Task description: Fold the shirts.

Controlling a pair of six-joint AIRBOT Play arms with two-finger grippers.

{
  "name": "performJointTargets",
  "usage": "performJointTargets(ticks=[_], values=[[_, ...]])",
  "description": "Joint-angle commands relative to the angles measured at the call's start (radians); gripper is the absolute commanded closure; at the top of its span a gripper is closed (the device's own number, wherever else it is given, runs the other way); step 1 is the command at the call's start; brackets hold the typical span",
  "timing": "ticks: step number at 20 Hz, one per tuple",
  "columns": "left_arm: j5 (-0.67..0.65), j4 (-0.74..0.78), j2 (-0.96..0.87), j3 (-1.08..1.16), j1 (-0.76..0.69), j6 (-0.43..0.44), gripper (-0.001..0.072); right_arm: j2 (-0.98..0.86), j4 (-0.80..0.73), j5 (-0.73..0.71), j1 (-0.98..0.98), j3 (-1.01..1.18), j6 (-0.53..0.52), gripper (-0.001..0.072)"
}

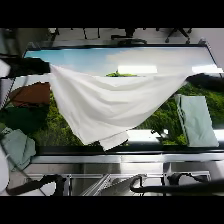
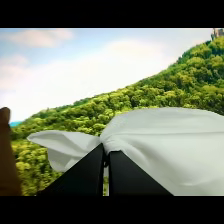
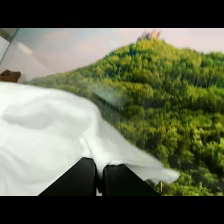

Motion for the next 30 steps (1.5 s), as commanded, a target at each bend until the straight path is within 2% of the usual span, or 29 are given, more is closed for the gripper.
performJointTargets(ticks=[1, 4, 7, 8, 9, 10, 14, 17, 18, 19, 21, 22, 23, 24, 27, 30], values=[[0.006, -0.003, -0.347, 0.159, -0.057, -0.086, 0.0688, -0.222, 0.002, -0.062, 0.068, -0.073, -0.052, 0.0689], [-0.077, -0.004, -0.490, 0.294, -0.075, -0.121, 0.0682, -0.332, 0.002, -0.136, 0.129, -0.073, -0.077, 0.0689], [-0.230, -0.050, -0.521, 0.407, -0.064, -0.128, 0.0675, -0.362, -0.005, -0.185, 0.136, -0.072, -0.089, 0.0690], [-0.287, -0.078, -0.515, 0.441, -0.052, -0.129, 0.0370, -0.362, -0.009, -0.185, 0.134, -0.069, -0.102, 0.0690], [-0.326, -0.103, -0.493, 0.447, -0.040, -0.155, 0.0095, -0.360, -0.014, -0.185, 0.132, -0.068, -0.103, 0.0689], [-0.362, -0.117, -0.459, 0.430, -0.023, -0.189, 0.0089, -0.358, -0.027, -0.186, 0.130, -0.068, -0.103, 0.0690], [-0.521, -0.131, -0.272, 0.167, 0.008, -0.207, 0.0089, -0.358, -0.108, -0.185, 0.130, -0.062, -0.103, 0.0690], [-0.504, -0.132, -0.097, -0.157, -0.006, -0.216, 0.0089, -0.358, -0.114, -0.190, 0.130, -0.061, -0.105, 0.0674], [-0.477, -0.131, -0.034, -0.268, -0.013, -0.218, 0.0089, -0.358, -0.114, -0.203, 0.130, -0.061, -0.105, 0.0540], [-0.457, -0.136, 0.019, -0.363, -0.014, -0.228, 0.0089, -0.357, -0.115, -0.212, 0.130, -0.058, -0.117, 0.0442], [-0.430, -0.138, 0.127, -0.544, -0.015, -0.249, 0.0089, -0.354, -0.132, -0.210, 0.115, -0.037, -0.129, 0.0422], [-0.416, -0.163, 0.180, -0.630, -0.015, -0.259, 0.0088, -0.351, -0.145, -0.210, 0.103, -0.023, -0.129, 0.0336], [-0.385, -0.215, 0.230, -0.714, -0.016, -0.260, 0.0088, -0.348, -0.150, -0.209, 0.086, -0.008, -0.128, 0.0263], [-0.338, -0.273, 0.272, -0.789, -0.023, -0.260, 0.0088, -0.344, -0.153, -0.209, 0.065, 0.006, -0.113, 0.0252], [-0.114, -0.415, 0.361, -0.982, -0.089, -0.262, 0.0114, -0.344, -0.156, -0.233, 0.019, 0.026, -0.076, 0.0252], [0.096, -0.422, 0.360, -1.076, -0.178, -0.280, 0.0114, -0.365, -0.182, -0.263, 0.018, 0.026, -0.064, 0.0252]])
